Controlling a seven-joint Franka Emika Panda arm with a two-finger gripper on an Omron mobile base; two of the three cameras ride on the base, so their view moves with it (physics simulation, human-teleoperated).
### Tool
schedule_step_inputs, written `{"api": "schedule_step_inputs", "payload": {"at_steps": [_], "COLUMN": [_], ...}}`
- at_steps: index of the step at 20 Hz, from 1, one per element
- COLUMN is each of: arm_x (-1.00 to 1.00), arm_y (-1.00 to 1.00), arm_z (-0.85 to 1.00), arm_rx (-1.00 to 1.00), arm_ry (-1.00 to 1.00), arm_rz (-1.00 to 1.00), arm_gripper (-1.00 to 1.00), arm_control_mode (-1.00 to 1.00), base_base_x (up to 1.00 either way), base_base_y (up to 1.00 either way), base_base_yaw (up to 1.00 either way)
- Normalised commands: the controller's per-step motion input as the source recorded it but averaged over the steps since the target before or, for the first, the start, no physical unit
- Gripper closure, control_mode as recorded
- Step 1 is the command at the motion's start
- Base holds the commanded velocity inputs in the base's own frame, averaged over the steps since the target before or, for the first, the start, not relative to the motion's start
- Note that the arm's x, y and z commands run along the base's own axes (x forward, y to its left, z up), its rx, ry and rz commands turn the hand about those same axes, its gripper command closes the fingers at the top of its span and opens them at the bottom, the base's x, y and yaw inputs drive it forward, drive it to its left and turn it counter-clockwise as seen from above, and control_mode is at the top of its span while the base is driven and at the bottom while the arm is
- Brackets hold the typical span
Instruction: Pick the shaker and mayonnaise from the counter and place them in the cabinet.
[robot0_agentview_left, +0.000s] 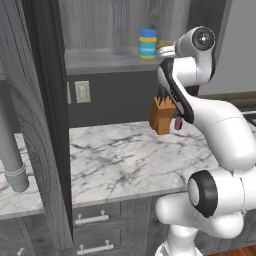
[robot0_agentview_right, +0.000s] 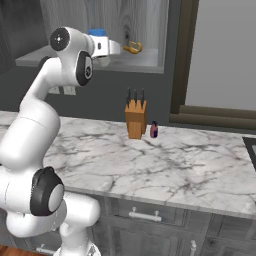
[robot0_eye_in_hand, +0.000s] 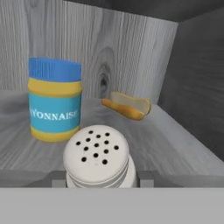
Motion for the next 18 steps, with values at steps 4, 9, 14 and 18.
{"api": "schedule_step_inputs", "payload": {"at_steps": [4, 9, 14, 18], "arm_x": [0.2, 0.26, 0.28, 0.29], "arm_y": [-0.09, -0.08, -0.07, -0.05], "arm_z": [-0.02, -0.08, -0.13, -0.18], "arm_rx": [0.0, 0.0, 0.0, 0.0], "arm_ry": [0.0, 0.0, 0.0, 0.0], "arm_rz": [0.0, 0.0, 0.0, 0.0], "arm_gripper": [1.0, 1.0, 1.0, 1.0], "arm_control_mode": [-1.0, -1.0, -1.0, -1.0], "base_base_x": [0.0, 0.0, 0.0, 0.0], "base_base_y": [0.0, 0.0, 0.0, 0.0], "base_base_yaw": [0.0, 0.0, 0.0, 0.0]}}
